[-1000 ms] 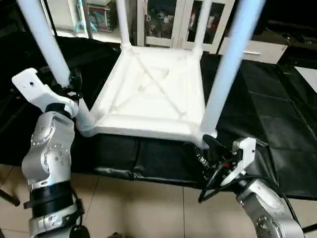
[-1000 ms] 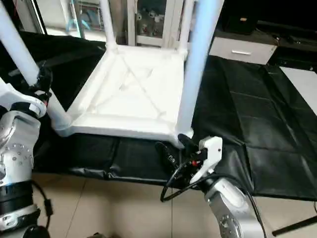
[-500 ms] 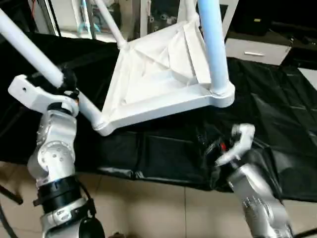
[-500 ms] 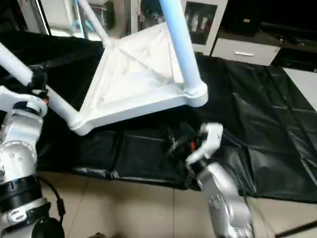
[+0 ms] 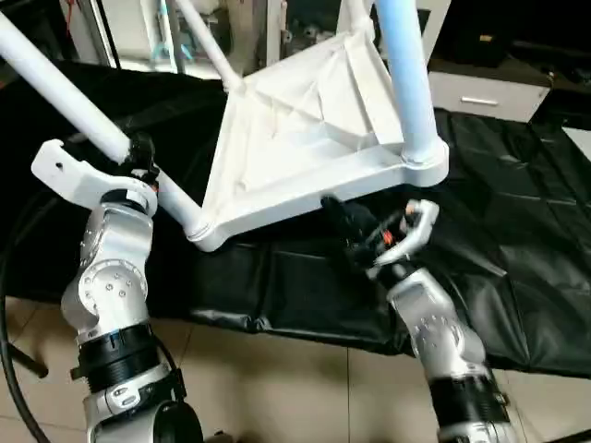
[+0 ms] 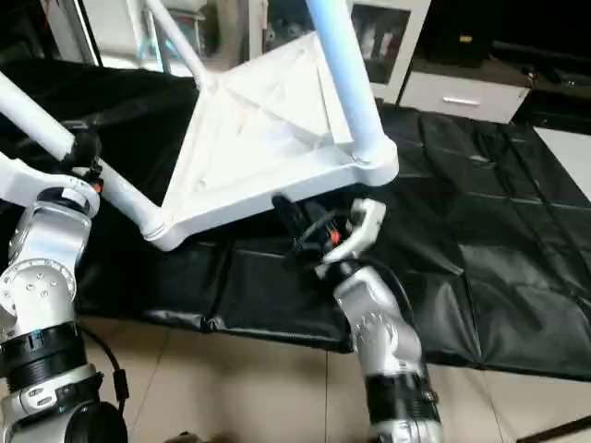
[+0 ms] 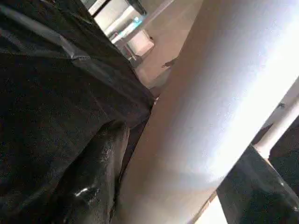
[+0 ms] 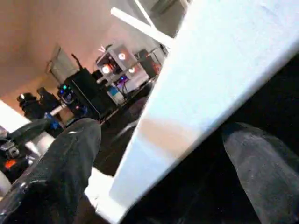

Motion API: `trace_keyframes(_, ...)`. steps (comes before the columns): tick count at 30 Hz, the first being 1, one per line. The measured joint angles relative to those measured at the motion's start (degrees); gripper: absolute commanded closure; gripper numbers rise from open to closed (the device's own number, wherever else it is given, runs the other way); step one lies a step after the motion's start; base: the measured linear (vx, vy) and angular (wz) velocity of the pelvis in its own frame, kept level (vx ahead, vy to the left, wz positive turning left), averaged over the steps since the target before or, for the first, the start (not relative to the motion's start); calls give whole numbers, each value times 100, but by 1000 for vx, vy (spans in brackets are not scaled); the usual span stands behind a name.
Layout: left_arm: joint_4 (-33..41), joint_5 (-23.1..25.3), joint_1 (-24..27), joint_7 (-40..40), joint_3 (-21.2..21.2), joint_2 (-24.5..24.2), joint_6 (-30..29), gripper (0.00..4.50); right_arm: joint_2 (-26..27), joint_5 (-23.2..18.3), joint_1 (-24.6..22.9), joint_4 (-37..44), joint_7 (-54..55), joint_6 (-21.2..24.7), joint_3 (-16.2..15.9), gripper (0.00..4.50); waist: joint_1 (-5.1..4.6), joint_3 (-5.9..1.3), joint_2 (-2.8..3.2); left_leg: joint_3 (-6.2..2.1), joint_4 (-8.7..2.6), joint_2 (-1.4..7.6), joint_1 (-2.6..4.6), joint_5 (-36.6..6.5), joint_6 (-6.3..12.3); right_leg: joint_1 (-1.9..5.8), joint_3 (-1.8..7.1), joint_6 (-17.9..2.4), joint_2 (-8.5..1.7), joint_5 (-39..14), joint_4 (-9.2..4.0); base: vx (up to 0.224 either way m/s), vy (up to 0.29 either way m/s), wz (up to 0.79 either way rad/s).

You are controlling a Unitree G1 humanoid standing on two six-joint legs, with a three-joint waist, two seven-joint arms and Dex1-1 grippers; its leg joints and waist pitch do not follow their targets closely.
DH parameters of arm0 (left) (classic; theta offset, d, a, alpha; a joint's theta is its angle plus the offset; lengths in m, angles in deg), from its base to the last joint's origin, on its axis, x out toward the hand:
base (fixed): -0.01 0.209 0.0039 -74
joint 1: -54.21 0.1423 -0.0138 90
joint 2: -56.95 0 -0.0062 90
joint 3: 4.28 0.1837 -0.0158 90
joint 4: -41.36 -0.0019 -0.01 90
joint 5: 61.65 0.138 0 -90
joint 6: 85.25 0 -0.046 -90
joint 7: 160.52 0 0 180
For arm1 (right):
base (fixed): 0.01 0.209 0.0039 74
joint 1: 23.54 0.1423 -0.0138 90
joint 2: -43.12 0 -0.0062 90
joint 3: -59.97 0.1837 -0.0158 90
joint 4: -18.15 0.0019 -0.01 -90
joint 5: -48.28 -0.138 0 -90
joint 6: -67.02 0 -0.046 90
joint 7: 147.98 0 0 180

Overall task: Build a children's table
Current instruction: Flip table

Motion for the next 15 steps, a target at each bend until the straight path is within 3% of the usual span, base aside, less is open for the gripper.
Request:
trace_keyframes(8,53,-102,4,-67,-21,81,-54,199,249,5,871,-1044,34,-429,362,0,7,1,0,6,0,3,-10,2,-2,-12,0,0,0,0,3,0,0,0)
trace_keyframes(12,102,-185,19,-79,-10,115,-137,200,230,136,1297,-1590,301,-883,456,0,12,1,0,14,0,4,-18,5,4,-25,0,-1,-2,0,6,0,0,0)
trace_keyframes(15,112,-194,20,-82,-3,141,-155,201,217,175,1418,-1740,404,-1037,522,0,15,1,0,16,0,6,-19,5,5,-27,0,0,-2,0,6,0,0,0)
